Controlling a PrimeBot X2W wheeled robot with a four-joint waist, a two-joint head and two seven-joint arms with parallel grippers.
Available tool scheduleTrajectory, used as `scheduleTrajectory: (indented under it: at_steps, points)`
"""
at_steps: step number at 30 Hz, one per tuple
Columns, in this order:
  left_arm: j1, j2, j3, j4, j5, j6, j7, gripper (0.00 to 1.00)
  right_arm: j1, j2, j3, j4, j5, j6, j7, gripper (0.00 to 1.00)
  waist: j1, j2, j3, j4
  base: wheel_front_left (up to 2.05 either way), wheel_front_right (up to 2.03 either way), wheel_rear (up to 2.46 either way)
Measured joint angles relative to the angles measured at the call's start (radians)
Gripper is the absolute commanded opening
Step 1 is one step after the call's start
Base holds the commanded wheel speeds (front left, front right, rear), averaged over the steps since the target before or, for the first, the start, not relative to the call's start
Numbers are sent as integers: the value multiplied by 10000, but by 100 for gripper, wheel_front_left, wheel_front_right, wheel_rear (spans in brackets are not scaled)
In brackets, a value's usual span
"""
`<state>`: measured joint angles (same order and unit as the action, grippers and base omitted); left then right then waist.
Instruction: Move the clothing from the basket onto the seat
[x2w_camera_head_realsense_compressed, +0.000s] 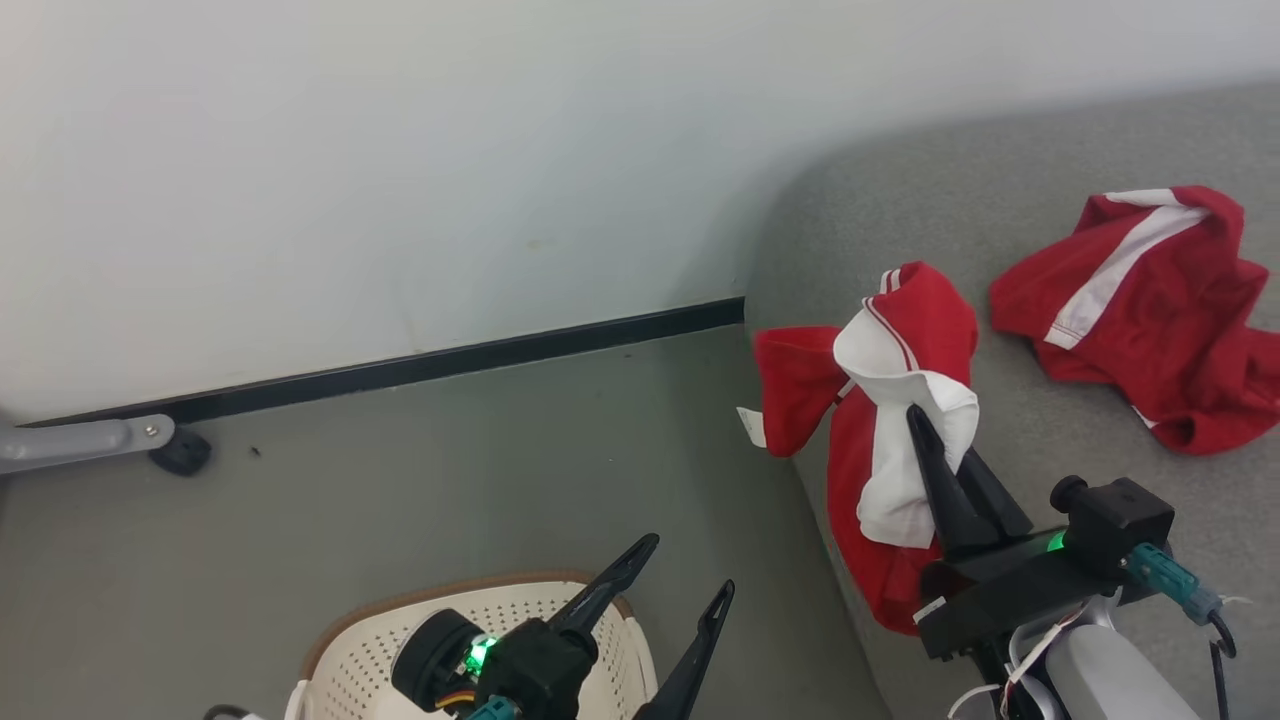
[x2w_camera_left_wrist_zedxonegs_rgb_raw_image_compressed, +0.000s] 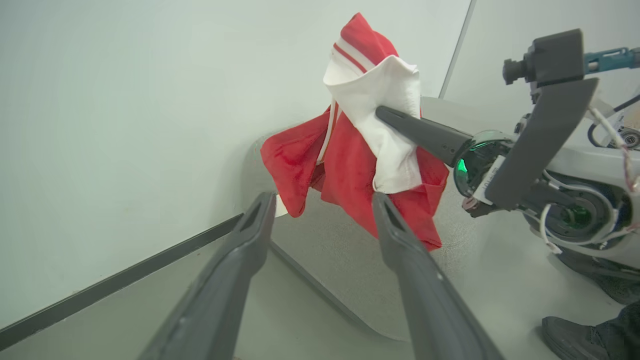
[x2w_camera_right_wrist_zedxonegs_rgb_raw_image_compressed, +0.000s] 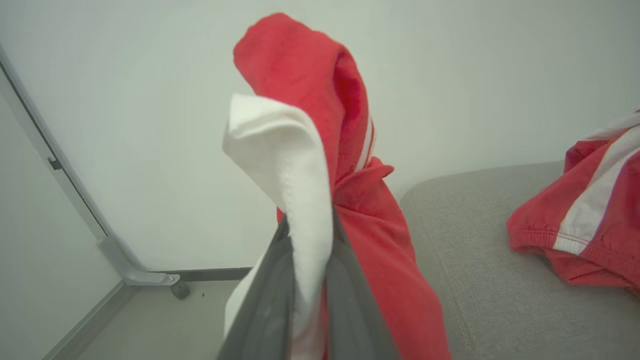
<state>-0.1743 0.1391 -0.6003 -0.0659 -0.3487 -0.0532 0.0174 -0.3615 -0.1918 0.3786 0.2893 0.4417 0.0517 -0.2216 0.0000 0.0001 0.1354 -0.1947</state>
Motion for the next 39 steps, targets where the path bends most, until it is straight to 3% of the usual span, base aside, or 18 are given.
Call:
scheduleTrajectory:
  at_steps: [8,21,30,39]
  points:
    - [0,115,-249,-38,77,-19,176,100,36,-125,-460,8,134,-245,-90,0,0,0,220,-821,0,0,0]
    - [-42,276,-336,-192,385,-100,506,100,17,-305,-1225,19,360,-345,-188,0,0,-1,829,-2111,0,0,0]
    - [-312,332,-506,-332,497,-176,794,100,-834,-719,-2092,92,554,-355,-268,0,2,0,1555,-2485,0,0,0]
    - [-722,458,-541,-441,589,-265,1014,100,-2628,-1139,-2759,349,616,-339,-276,0,2,0,2280,-2500,0,0,0]
